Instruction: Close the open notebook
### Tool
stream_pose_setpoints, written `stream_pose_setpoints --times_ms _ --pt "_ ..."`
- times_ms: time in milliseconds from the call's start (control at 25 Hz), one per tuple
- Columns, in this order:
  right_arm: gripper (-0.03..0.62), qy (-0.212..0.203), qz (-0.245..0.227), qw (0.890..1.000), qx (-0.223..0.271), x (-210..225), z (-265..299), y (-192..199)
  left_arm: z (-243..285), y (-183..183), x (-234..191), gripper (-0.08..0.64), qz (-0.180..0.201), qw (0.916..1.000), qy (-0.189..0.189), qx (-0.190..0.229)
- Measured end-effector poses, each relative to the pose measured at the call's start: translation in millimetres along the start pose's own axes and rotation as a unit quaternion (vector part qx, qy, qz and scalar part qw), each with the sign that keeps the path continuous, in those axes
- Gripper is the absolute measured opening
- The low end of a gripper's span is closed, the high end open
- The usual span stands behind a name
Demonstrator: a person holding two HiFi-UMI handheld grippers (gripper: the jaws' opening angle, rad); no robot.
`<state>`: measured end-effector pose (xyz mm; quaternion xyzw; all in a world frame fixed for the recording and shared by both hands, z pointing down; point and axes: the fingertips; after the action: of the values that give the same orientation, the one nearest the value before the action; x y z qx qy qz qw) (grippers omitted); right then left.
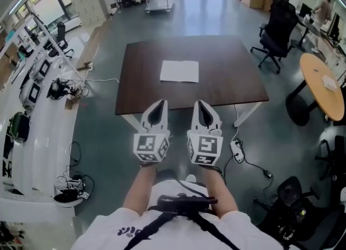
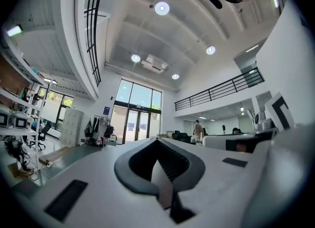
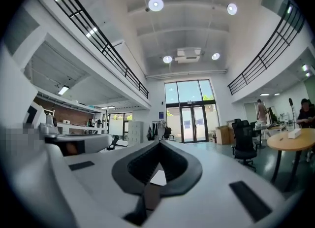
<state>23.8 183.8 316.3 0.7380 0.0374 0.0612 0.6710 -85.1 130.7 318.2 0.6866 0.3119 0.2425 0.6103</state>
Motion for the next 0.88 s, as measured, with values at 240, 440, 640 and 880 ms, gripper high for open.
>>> stream_pose_setpoints --times_ms 240,440,640,880 --pt "-0.008 -0.016 0.019 0.999 -0.041 24 55 33 61 27 -10 0.008 -0.002 0.9996 -0.014 -0.023" --pt "-0.008 -0.051 0.002 0.998 -0.033 33 116 44 126 49 -48 0.008 0.001 0.9989 -0.025 -0.039" --pt "-0.008 -0.063 -0.054 0.997 -0.006 57 203 34 214 51 -78 0.008 -0.007 0.9998 -0.008 -0.019" --pt "-0.008 -0.063 -0.062 0.996 0.009 63 306 31 309 47 -122 0.008 -0.009 0.9998 0.018 0.000"
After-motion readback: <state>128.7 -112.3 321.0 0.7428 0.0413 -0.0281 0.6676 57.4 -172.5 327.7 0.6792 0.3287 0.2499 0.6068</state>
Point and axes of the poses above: the fingertips, and each gripper's own axes: z forward along the fingers, x to its right, y out of its underside, and after that the axes turned 2 degrees about x, right-handed
